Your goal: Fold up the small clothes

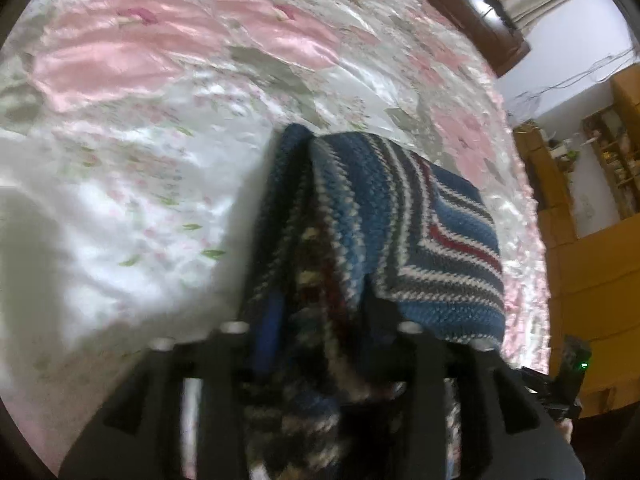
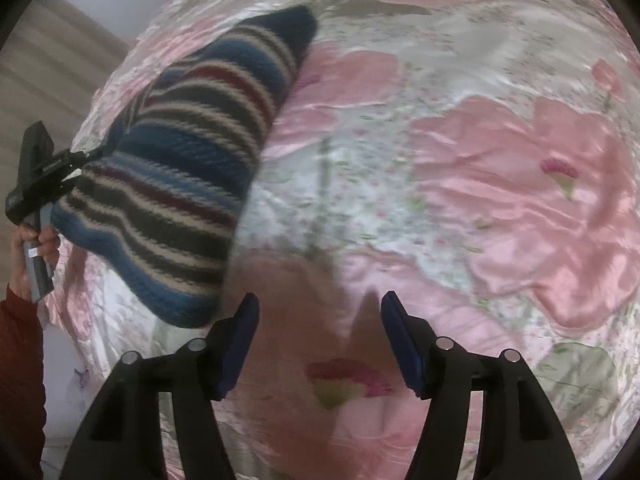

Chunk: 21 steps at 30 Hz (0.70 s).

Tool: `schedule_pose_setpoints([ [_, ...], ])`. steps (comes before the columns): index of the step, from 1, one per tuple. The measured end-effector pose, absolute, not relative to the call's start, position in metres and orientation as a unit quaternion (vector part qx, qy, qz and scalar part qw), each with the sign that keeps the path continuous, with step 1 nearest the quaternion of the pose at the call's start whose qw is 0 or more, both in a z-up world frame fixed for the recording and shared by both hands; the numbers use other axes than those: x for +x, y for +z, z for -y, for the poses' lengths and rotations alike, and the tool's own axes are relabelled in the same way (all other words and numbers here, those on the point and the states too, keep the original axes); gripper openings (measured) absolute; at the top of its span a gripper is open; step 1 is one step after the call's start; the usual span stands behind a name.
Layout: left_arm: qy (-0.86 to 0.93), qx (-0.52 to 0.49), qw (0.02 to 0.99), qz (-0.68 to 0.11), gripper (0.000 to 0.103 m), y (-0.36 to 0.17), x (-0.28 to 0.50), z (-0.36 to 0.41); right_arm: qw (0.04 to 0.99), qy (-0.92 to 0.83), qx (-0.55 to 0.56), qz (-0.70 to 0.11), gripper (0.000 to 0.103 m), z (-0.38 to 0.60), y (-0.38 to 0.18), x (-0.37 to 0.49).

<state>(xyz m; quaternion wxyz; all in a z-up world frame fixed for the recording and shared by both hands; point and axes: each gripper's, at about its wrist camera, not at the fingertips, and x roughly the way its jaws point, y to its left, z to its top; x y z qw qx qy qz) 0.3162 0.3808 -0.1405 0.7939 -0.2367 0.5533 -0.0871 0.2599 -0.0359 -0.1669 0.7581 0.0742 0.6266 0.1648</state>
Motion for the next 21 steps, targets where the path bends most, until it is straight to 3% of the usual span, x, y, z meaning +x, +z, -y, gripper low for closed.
schedule_pose_setpoints([
  [5,-0.097,-0.222,0.816,-0.525,0.05,-0.09,0.276,-0.38,0.763,0.18,0.066,-0.618,0.067,0.016,-0.154,0.256],
  [8,-0.118,-0.193,0.832,-0.507,0.055,-0.066,0.25,-0.358,0.761,0.183,0.065,-0.619,0.067,0.009,-0.155,0.255],
  [16,-0.141,-0.134,0.81,-0.553,0.061,-0.089,0.245,-0.315,0.754,0.19,0.075,-0.624,0.068,-0.004,-0.155,0.251],
  [17,-0.138,-0.131,0.805,-0.562,0.059,-0.097,0.247,-0.314,0.754,0.191,0.075,-0.624,0.068,-0.005,-0.154,0.252],
  [18,-0.13,-0.132,0.801,-0.569,0.042,-0.106,0.249,-0.315,0.754,0.191,0.073,-0.624,0.068,-0.006,-0.154,0.252],
  [19,-0.131,-0.14,0.796,-0.574,0.016,-0.111,0.25,-0.319,0.754,0.19,0.072,-0.624,0.068,-0.008,-0.155,0.252],
  [21,-0.141,-0.199,0.788,-0.566,0.012,-0.116,0.248,-0.337,0.753,0.193,0.071,-0.625,0.068,-0.01,-0.156,0.253],
])
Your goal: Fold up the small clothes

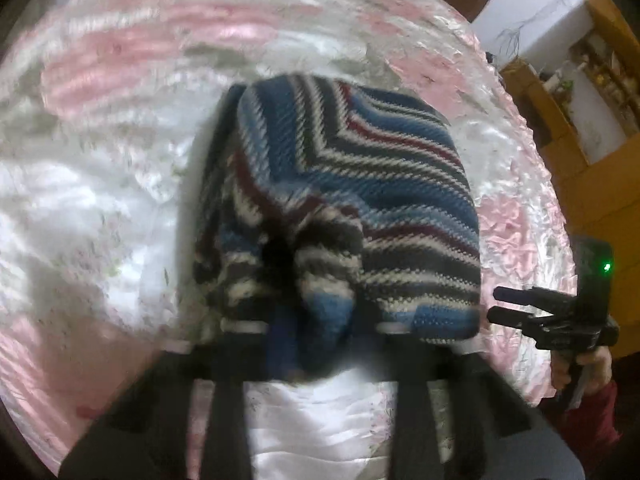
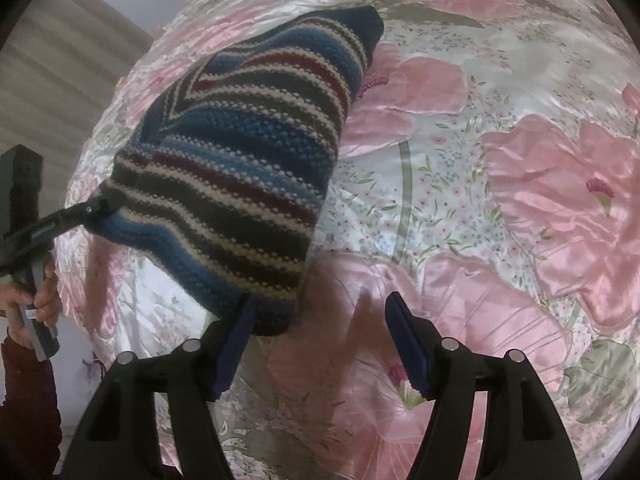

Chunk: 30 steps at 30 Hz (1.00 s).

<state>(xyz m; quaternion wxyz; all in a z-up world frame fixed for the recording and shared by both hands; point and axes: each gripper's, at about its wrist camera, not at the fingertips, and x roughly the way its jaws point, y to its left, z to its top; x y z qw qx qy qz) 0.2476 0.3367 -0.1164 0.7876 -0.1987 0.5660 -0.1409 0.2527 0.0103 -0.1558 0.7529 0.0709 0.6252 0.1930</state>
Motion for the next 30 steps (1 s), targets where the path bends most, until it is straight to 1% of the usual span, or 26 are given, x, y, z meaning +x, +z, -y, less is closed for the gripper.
schedule_pose_setpoints([
  [1,-0.14,-0.219,0.791,-0.554,0.011,-0.113,0.243,-0.346,0.752,0.195,0.071,-0.625,0.068,-0.011,-0.156,0.253],
  [5,-0.138,-0.229,0.807,-0.527,0.01,-0.104,0.228,-0.366,0.753,0.203,0.067,-0.622,0.068,-0.013,-0.157,0.251],
  [8,-0.123,-0.226,0.797,-0.547,0.01,-0.128,0.227,-0.374,0.751,0.206,0.067,-0.624,0.068,-0.016,-0.16,0.251],
  [11,-0.117,-0.257,0.772,-0.569,0.011,-0.165,0.233,-0.377,0.748,0.201,0.072,-0.629,0.068,-0.019,-0.165,0.253],
  [15,-0.116,-0.261,0.774,-0.564,0.013,-0.163,0.236,-0.374,0.736,0.221,0.102,-0.631,0.07,-0.021,-0.166,0.255],
  [16,-0.115,-0.257,0.775,-0.566,0.016,-0.162,0.236,-0.373,0.734,0.222,0.1,-0.634,0.07,-0.024,-0.168,0.256],
  [18,-0.117,-0.256,0.773,-0.568,0.017,-0.159,0.236,-0.372,0.731,0.217,0.091,-0.64,0.07,-0.03,-0.172,0.259],
  [19,-0.119,-0.26,0.773,-0.567,0.019,-0.155,0.237,-0.372,0.729,0.218,0.089,-0.642,0.068,-0.034,-0.175,0.261],
  [20,-0.12,-0.262,0.772,-0.566,0.02,-0.152,0.237,-0.372,0.727,0.222,0.087,-0.644,0.063,-0.038,-0.176,0.261],
  [21,-0.122,-0.261,0.773,-0.565,0.021,-0.151,0.236,-0.372,0.724,0.227,0.083,-0.646,0.053,-0.042,-0.178,0.262],
  [22,-0.122,-0.258,0.774,-0.565,0.021,-0.15,0.236,-0.372,0.723,0.231,0.083,-0.646,0.037,-0.044,-0.177,0.261],
  [23,-0.122,-0.254,0.775,-0.565,0.021,-0.15,0.236,-0.371,0.72,0.242,0.082,-0.645,0.031,-0.047,-0.176,0.26],
  [25,-0.122,-0.243,0.78,-0.563,0.022,-0.152,0.234,-0.369,0.729,0.241,0.054,-0.639,0.025,-0.051,-0.172,0.257],
  [27,-0.122,-0.24,0.783,-0.561,0.022,-0.156,0.233,-0.366,0.733,0.239,0.029,-0.637,0.021,-0.055,-0.171,0.252],
  [30,-0.12,-0.226,0.789,-0.559,0.021,-0.163,0.231,-0.362,0.727,0.227,0.011,-0.648,0.021,-0.06,-0.184,0.251],
])
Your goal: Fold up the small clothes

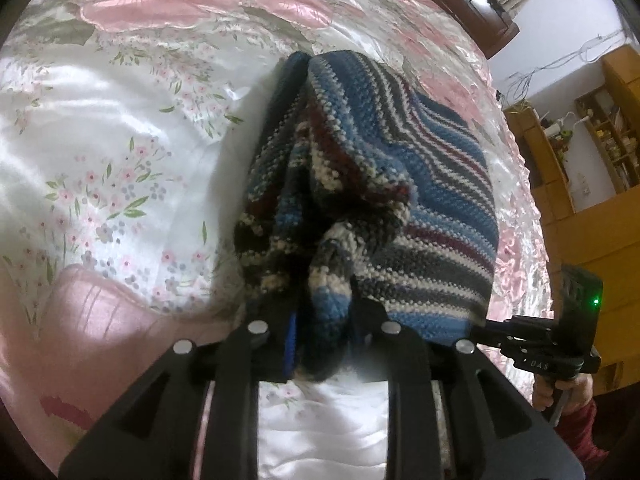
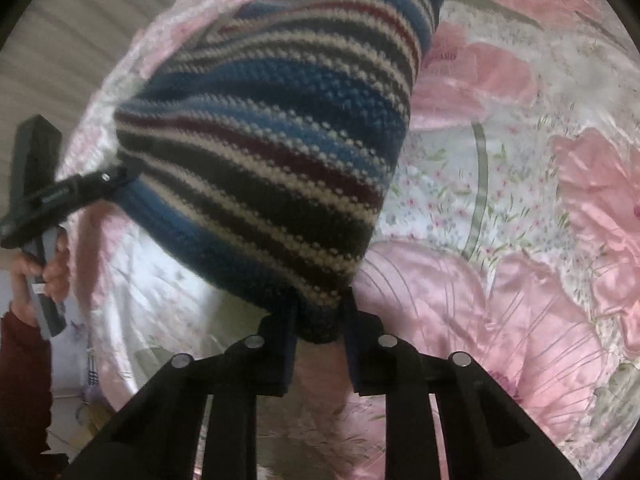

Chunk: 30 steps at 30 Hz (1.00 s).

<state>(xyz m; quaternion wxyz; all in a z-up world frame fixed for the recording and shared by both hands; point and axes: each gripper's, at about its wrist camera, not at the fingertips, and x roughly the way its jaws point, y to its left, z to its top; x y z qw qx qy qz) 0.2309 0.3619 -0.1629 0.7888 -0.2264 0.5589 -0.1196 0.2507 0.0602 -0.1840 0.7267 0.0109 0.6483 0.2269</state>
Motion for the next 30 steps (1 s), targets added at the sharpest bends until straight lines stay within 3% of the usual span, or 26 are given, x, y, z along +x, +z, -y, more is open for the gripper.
schedule_pose_setpoints([
  [3,-0.117,-0.216,0.789,-0.563,0.021,-0.16,0.233,-0.359,0.722,0.222,0.008,-0.656,0.021,-0.065,-0.188,0.255],
  [5,-0.123,-0.216,0.784,-0.568,0.023,-0.154,0.233,-0.359,0.722,0.225,0.004,-0.654,0.027,-0.066,-0.18,0.257],
  [6,-0.128,-0.222,0.779,-0.573,0.028,-0.147,0.233,-0.362,0.723,0.225,0.006,-0.653,0.035,-0.064,-0.175,0.258],
  [8,-0.145,-0.234,0.769,-0.577,0.049,-0.134,0.23,-0.366,0.73,0.226,0.013,-0.645,0.038,-0.059,-0.163,0.26],
  [9,-0.152,-0.233,0.772,-0.572,0.066,-0.124,0.226,-0.37,0.734,0.224,0.022,-0.641,0.04,-0.052,-0.155,0.262],
  [10,-0.151,-0.226,0.78,-0.564,0.072,-0.116,0.223,-0.373,0.737,0.223,0.033,-0.637,0.042,-0.046,-0.149,0.265],
  [15,-0.141,-0.213,0.799,-0.544,0.077,-0.089,0.241,-0.389,0.755,0.203,0.045,-0.621,0.057,-0.034,-0.132,0.293],
  [18,-0.128,-0.214,0.798,-0.549,0.077,-0.094,0.284,-0.387,0.76,0.201,0.056,-0.615,0.064,-0.035,-0.134,0.306],
  [26,-0.119,-0.215,0.78,-0.575,0.076,-0.13,0.37,-0.363,0.765,0.191,0.052,-0.613,0.068,-0.036,-0.145,0.334],
  [27,-0.12,-0.216,0.779,-0.577,0.069,-0.133,0.376,-0.36,0.766,0.192,0.049,-0.612,0.069,-0.038,-0.147,0.335],
  [28,-0.122,-0.218,0.778,-0.577,0.048,-0.136,0.378,-0.358,0.767,0.193,0.047,-0.61,0.071,-0.043,-0.148,0.336],
  [30,-0.113,-0.214,0.784,-0.572,0.033,-0.137,0.379,-0.356,0.767,0.193,0.045,-0.61,0.073,-0.043,-0.151,0.336],
])
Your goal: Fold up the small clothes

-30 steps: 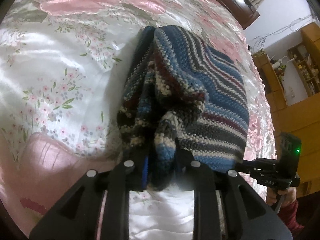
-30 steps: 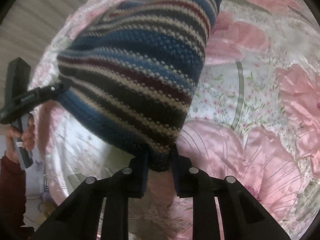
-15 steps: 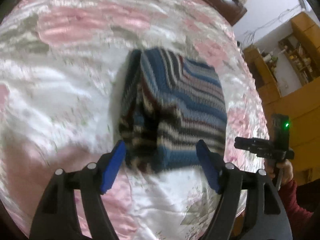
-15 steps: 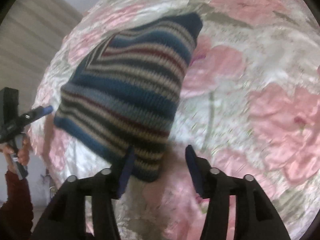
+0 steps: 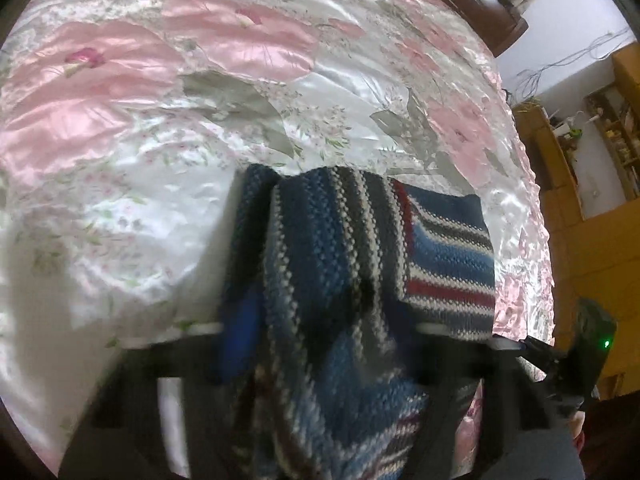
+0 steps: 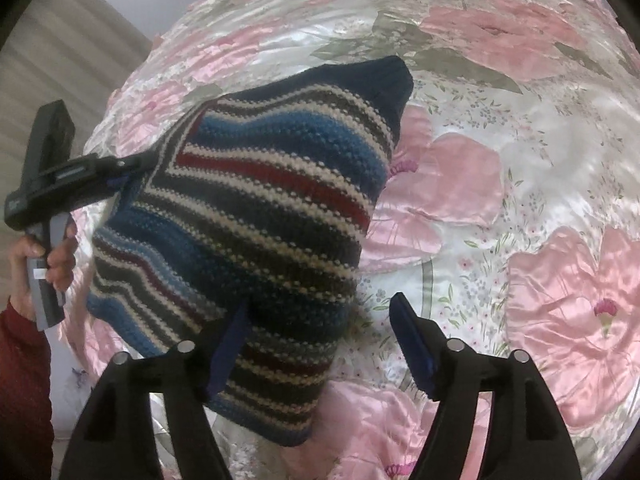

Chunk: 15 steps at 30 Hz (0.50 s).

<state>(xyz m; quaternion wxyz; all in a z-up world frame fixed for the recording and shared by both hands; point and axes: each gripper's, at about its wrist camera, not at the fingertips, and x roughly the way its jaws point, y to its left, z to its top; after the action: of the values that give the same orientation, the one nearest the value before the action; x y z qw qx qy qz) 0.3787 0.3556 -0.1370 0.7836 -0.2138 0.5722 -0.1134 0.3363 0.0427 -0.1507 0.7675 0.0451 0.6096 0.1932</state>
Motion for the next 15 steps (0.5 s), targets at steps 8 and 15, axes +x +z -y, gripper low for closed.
schedule_pose_setpoints([
  [8,-0.109,-0.175,0.849,-0.486,0.011,-0.098,0.351,-0.36,0.774,0.197,0.031,-0.601,0.073,-0.045,-0.15,0.332],
  [15,-0.077,-0.196,0.816,-0.538,0.012,-0.148,0.362,-0.372,0.766,0.199,0.042,-0.609,0.076,-0.048,-0.161,0.334],
])
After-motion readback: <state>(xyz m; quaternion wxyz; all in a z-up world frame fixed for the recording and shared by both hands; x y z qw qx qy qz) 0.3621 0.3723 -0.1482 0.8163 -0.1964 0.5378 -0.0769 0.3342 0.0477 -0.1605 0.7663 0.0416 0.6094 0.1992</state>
